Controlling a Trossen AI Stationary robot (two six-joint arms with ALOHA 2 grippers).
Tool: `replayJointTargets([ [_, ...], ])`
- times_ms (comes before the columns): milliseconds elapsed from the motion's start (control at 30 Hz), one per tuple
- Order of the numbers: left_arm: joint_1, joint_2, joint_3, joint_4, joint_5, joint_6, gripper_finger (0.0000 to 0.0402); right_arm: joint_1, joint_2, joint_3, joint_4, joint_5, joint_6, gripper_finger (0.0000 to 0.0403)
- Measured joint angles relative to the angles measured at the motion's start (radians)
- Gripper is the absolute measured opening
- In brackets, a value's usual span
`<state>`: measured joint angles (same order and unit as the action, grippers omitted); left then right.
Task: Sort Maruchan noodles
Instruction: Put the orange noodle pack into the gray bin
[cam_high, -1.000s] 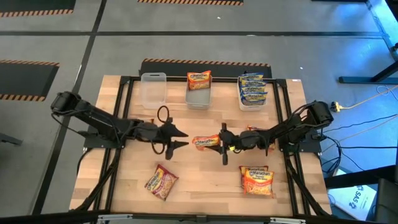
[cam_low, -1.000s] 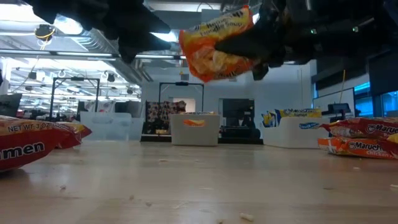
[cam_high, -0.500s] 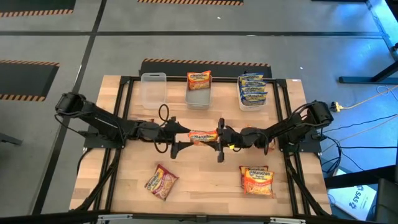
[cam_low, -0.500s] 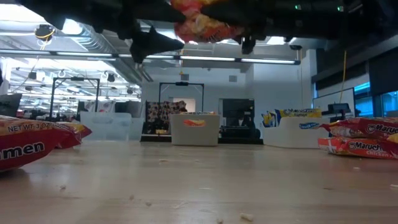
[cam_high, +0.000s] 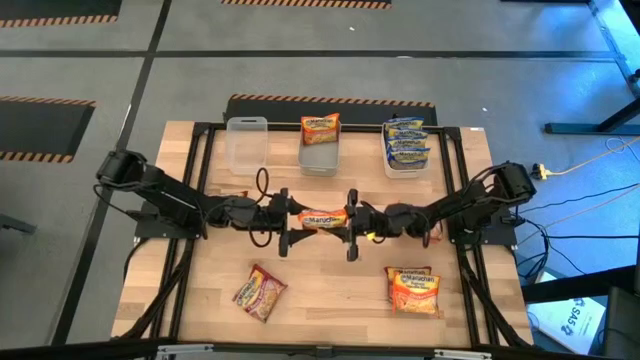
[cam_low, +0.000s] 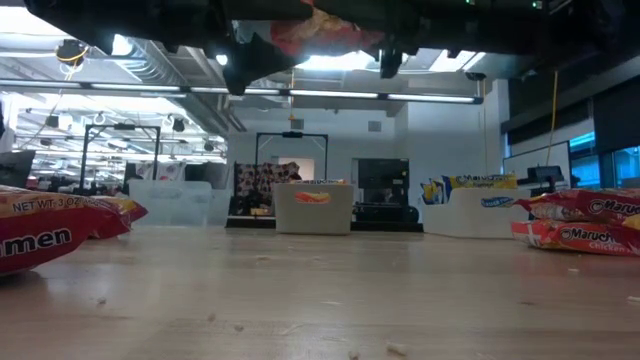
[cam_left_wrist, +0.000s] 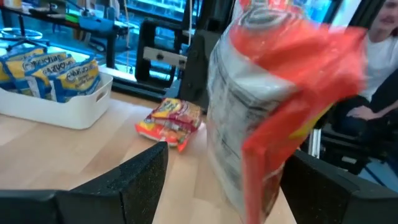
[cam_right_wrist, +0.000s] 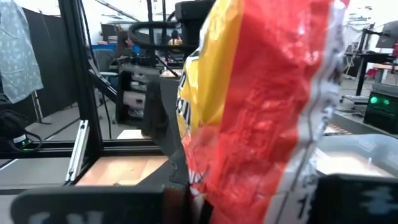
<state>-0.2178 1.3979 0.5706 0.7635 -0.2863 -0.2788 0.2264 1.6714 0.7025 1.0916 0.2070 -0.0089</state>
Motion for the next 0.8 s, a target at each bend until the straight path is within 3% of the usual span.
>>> replayJointTargets([
  [333, 0.011, -0.001, -0.001, 0.025, 0.038, 0.027, 0.0268, -0.006, 0.035, 0.062, -0.038, -0.009, 0.001, 0.0094],
  [800, 0.013, -0.006, -0.001, 0.007, 0.058, 0.083, 0.0147, -0.006, 0.066, 0.118, -0.086, 0.028, 0.005, 0.0098],
])
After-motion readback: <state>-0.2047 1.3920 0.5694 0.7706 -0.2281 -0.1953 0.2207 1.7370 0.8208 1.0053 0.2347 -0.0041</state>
